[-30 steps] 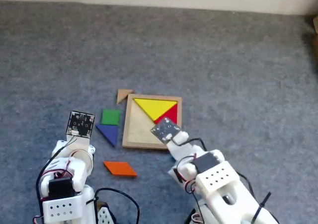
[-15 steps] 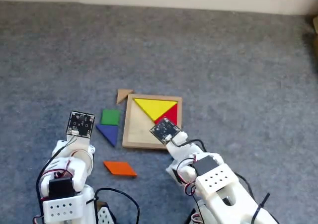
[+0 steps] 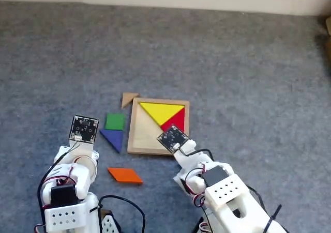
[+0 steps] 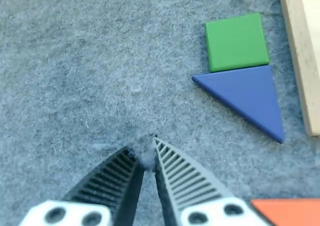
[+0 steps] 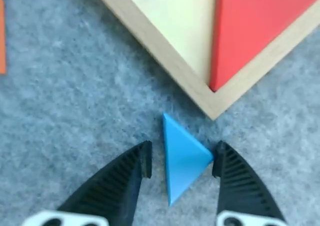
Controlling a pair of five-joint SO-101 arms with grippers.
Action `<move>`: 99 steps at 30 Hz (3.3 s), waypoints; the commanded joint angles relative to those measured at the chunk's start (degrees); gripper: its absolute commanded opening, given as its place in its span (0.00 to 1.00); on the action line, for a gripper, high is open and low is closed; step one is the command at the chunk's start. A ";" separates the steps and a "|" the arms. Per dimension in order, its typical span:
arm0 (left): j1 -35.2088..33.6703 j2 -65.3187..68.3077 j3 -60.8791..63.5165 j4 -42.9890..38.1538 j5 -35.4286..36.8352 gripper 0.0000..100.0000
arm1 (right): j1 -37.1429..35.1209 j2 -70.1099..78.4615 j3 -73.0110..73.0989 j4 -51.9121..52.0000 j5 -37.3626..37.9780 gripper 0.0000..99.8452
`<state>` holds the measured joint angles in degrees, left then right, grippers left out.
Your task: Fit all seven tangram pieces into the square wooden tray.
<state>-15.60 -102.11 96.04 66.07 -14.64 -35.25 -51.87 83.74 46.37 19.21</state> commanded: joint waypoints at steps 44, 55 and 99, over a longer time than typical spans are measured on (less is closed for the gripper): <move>-0.57 -1.63 1.19 0.26 0.26 0.01 | 0.75 2.24 -29.41 9.27 11.08 0.08; -0.57 -1.63 1.19 0.26 0.26 0.01 | -5.14 21.85 -33.71 1.10 20.48 0.08; -0.57 -1.63 1.19 0.26 0.26 0.01 | -4.26 37.58 -39.43 -16.48 -4.13 0.01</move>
<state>-15.60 -102.11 96.04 66.07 -14.64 -38.95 -18.11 47.87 32.48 15.87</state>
